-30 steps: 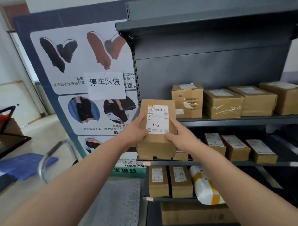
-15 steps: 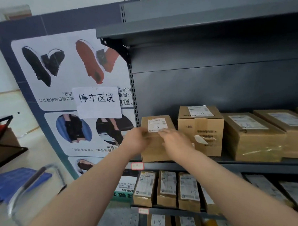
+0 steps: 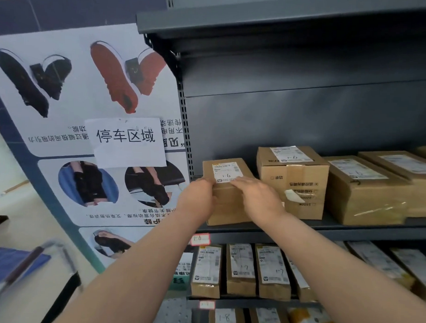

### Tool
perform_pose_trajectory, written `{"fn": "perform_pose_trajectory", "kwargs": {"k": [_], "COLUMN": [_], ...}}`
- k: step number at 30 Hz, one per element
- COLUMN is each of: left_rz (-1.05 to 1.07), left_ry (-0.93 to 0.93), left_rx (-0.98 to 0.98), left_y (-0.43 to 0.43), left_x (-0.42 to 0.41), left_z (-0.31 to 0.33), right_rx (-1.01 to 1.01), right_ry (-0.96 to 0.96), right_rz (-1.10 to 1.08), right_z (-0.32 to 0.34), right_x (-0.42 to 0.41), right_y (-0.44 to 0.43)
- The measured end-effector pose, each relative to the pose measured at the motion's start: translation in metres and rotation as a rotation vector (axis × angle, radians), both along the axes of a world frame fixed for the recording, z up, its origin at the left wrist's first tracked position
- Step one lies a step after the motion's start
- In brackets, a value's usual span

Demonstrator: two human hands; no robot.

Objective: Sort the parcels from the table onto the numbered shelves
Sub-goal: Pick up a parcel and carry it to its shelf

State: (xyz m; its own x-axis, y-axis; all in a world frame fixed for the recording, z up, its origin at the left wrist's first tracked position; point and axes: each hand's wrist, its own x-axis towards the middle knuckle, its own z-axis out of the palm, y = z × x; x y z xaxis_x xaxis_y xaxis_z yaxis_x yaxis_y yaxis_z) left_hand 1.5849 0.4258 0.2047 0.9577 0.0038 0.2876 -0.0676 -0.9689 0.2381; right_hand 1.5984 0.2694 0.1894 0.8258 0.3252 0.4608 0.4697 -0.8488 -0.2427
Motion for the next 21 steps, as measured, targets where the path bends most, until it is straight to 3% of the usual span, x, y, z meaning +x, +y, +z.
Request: {"fn": "perform_pose_trajectory", "kwargs": {"k": [4,7,13,17,21], "left_rz": [-0.055,-0.09,-0.353,-0.556,-0.773], "left_ry": [0.052,0.057,-0.212,-0.19,-0.049], "left_rx": [0.125,0.046,0.171,0.171,0.231], "left_y": [0.001,0.006,0.0,-0.034,-0.085], "left_x": [-0.004,-0.01,-0.039,-0.06,-0.083], "left_z": [-0.001,0.001,-0.004,-0.008,-0.027], "right_rx": [-0.052,-0.036,-0.14,-0.231,-0.226], "right_ry": [0.027,-0.001,0.007,0.071,0.213], "right_rz": [-0.044,-0.062,-0.229,-0.453,-0.64], "right_z": [0.007,0.008,-0.012,-0.033,-0.054], "right_x": [-0.014,-0.03,-0.079,-0.126,-0.194], "right_y": [0.004,-0.001,-0.018,-0.048,-0.091]}}
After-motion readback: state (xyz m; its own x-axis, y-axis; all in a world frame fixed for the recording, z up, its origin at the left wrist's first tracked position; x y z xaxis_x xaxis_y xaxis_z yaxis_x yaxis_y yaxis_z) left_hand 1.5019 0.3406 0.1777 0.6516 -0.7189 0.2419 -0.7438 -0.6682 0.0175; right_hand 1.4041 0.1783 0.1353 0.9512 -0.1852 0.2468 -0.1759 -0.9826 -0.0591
